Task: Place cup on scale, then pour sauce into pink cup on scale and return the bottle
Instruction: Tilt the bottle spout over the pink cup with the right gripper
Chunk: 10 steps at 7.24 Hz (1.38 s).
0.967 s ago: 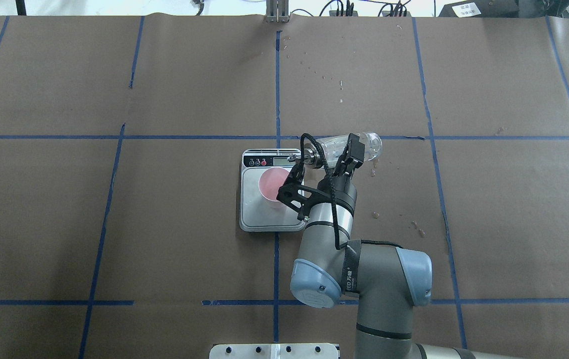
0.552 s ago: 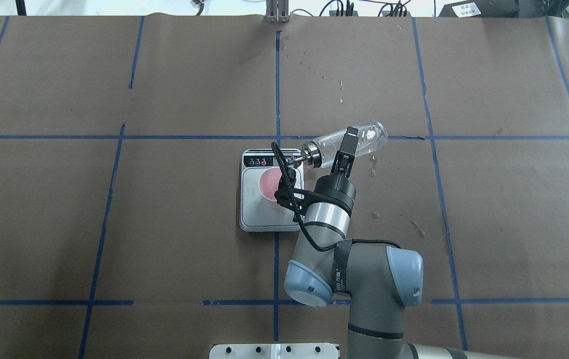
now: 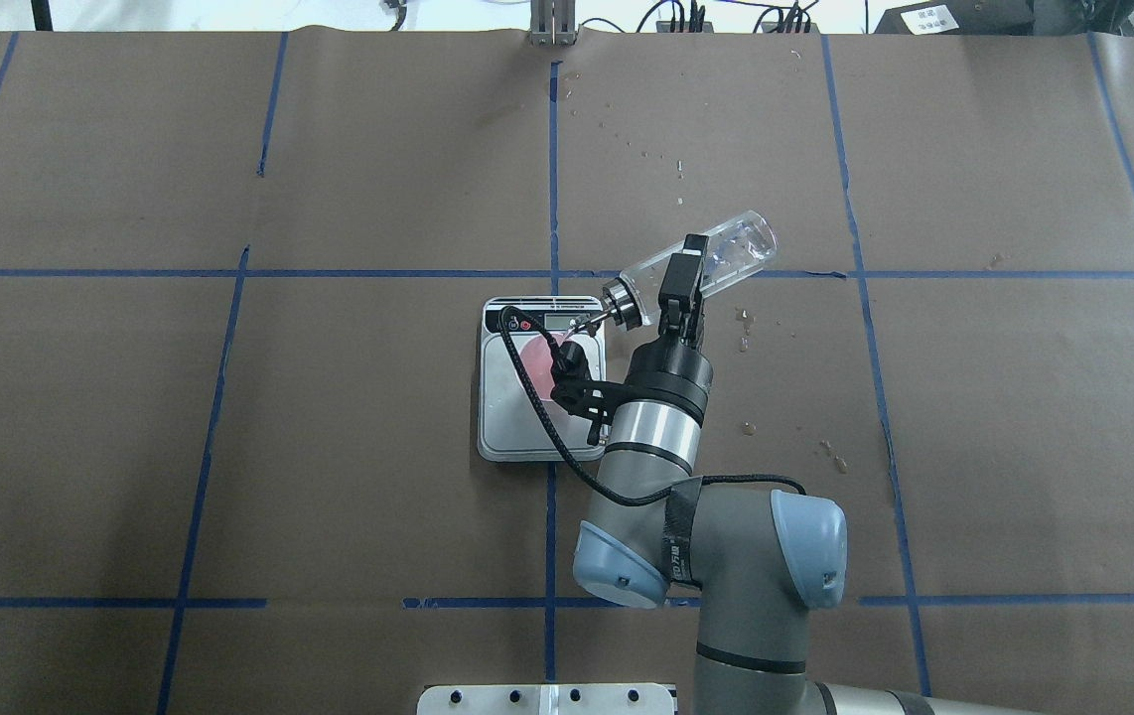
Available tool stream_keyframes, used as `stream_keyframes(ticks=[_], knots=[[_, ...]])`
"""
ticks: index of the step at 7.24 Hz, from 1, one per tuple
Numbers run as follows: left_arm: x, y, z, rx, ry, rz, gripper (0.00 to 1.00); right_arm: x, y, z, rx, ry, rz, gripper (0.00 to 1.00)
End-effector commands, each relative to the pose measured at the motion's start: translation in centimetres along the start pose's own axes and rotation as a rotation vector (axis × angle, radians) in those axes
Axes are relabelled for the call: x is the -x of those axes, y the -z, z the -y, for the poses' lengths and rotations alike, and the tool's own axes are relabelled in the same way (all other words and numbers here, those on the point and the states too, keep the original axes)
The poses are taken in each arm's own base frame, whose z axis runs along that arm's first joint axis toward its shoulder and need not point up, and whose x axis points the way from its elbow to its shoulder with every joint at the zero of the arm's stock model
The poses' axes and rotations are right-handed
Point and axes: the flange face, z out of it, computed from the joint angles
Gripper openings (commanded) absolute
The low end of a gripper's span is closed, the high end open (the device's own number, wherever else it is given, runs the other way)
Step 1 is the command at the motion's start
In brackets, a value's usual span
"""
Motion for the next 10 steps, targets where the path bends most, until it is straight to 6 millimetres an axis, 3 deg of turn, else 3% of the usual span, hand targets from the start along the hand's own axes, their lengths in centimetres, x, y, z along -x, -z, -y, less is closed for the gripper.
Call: stream_keyframes(ticks=[1,10], knots=[[0.0,0.0,0.0,0.0,0.0,0.0,1.0,-0.28,-0.12,-0.09,-0.003,0.088,-0.034,0.0],[0.0,0.0,0.0,0.0,0.0,0.0,1.0,0.31,-0.63,-0.91,-0.002,0.158,-0.089,0.0]])
